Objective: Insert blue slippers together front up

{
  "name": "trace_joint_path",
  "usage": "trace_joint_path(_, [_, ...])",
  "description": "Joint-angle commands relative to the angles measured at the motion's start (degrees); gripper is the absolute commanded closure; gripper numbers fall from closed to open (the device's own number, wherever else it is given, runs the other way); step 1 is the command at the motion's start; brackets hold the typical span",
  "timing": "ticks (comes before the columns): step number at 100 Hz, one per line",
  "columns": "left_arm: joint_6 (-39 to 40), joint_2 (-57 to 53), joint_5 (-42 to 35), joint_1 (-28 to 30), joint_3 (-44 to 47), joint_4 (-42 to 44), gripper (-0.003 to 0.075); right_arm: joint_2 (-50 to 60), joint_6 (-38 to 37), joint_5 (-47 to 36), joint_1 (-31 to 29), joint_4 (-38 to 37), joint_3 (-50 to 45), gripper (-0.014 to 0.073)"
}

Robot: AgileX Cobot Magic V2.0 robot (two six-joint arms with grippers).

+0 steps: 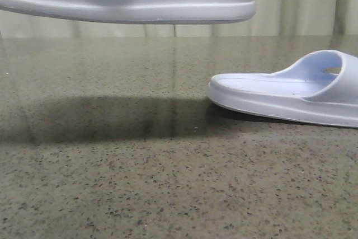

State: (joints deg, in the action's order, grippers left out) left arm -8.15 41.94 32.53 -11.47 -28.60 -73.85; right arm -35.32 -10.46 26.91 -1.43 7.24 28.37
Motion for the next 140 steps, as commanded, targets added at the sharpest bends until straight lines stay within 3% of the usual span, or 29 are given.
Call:
trace_joint_path(1, [-0.05, -0.27, -0.02, -0.28, -2.17, -2.71, 0.0704, -4.26, -1.73, -5.44, -1.43, -0.46, 1.8, 0.0179])
trace_joint_path(57, [-0.15, -0.27, 0.65, -0.28, -2.17, -2.64, 0.0704, -19.06, -2.15, -11.15, -3.18, 5.59, 1.8, 0.0179])
trace_joint_path(140, [-0.15, -0.15, 0.65, -0.28, -2.17, -2.52, 0.0704, -24.02, -2.15, -8.83, -3.18, 16.45, 1.8, 0.0182])
